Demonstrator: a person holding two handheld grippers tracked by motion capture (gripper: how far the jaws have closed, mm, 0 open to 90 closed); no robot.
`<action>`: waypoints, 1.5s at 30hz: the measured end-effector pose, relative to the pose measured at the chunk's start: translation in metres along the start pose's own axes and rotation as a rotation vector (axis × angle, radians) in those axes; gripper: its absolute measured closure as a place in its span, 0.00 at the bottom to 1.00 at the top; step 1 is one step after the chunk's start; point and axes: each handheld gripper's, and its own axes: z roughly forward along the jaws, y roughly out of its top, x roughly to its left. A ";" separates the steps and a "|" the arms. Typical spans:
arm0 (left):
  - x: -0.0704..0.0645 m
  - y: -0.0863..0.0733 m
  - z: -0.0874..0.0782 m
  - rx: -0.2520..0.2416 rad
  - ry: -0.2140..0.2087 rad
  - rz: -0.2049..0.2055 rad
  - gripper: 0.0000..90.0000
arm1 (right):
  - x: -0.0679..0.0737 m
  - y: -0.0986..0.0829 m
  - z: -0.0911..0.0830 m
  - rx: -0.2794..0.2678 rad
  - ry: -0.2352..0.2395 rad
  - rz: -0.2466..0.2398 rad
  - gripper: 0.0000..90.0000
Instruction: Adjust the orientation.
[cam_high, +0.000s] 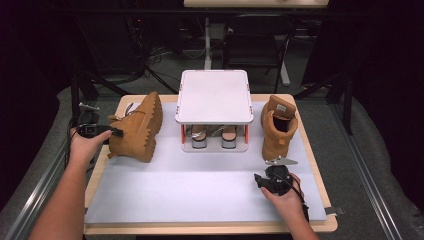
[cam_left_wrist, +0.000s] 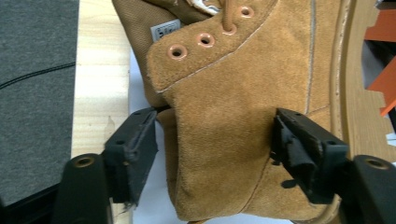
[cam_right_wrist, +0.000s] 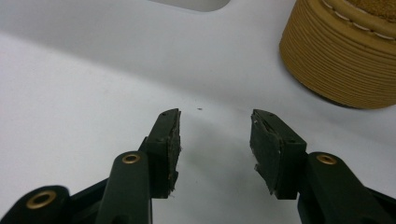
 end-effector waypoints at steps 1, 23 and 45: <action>-0.001 0.000 0.000 -0.004 -0.004 0.001 0.37 | 0.000 0.000 0.001 -0.004 0.001 0.002 0.58; -0.035 0.009 -0.017 -0.003 0.042 0.096 0.53 | -0.001 0.000 0.002 -0.001 0.007 0.008 0.58; -0.055 0.021 -0.015 -0.030 -0.036 0.051 0.60 | -0.001 0.000 0.002 -0.001 0.022 0.003 0.57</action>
